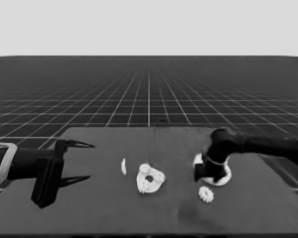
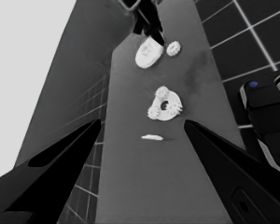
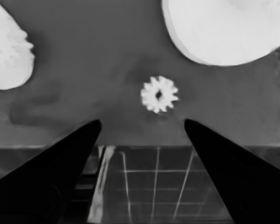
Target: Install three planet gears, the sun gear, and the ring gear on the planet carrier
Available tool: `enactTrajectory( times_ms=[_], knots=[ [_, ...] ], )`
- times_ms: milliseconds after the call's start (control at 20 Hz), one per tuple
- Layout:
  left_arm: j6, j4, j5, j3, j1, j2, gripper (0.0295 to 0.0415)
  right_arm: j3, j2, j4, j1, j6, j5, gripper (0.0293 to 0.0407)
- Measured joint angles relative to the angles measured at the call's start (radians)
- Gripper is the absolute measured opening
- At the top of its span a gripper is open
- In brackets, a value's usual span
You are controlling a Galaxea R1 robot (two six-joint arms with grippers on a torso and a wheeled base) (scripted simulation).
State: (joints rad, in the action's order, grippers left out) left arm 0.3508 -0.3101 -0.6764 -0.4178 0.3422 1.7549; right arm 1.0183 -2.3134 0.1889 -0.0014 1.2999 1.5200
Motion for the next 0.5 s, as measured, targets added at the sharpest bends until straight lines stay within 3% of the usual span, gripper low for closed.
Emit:
enactTrajectory(
  times_ms=[300,400,500],
  knots=[
    [0.000,0.000,0.000,0.000,0.000,0.000,0.0385,-0.007,0.079,-0.003,0.000,-0.070,-0.013,0.0385],
    [0.000,0.000,0.000,0.000,0.000,0.000,0.0385,0.058,0.054,0.144,-0.158,-0.097,-0.077,0.0385],
    [0.000,0.000,0.000,0.000,0.000,0.000,0.0385,0.098,0.037,0.188,-0.211,-0.112,-0.104,0.0385]
  ],
)
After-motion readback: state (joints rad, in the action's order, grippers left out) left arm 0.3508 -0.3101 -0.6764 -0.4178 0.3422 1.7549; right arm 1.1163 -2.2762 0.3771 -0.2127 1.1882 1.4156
